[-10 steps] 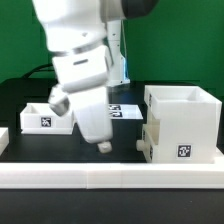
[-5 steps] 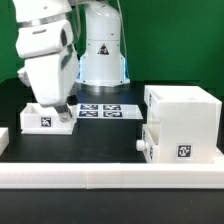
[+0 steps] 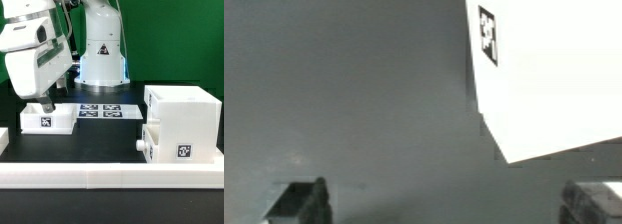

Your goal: Assemble drawer

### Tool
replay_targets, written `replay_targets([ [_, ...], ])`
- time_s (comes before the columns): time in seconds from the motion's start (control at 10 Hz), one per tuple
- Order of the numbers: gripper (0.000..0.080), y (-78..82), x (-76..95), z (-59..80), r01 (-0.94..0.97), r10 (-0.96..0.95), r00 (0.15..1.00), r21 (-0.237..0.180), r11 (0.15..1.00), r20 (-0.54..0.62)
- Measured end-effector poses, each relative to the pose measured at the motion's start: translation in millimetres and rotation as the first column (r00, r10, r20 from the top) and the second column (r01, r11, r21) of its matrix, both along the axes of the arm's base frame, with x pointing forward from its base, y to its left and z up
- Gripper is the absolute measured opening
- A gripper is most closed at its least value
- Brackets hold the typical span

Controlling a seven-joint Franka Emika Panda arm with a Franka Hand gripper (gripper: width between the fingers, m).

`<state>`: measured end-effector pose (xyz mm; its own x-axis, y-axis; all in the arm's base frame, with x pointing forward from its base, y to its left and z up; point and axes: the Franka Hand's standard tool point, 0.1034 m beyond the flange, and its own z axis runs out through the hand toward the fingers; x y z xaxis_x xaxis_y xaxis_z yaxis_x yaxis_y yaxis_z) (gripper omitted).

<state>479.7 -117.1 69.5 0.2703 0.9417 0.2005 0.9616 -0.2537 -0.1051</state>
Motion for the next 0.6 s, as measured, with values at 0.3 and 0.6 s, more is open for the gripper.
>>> replay_targets([
  [0.3,0.0649,0.0,0.2,0.3,0.256,-0.257,0.966,-0.024,0.966,-0.039],
  [0.6,0.0649,4.4,-19.5,-2.1,0.519,-0.523,0.851,-0.072,0.852,-0.054],
])
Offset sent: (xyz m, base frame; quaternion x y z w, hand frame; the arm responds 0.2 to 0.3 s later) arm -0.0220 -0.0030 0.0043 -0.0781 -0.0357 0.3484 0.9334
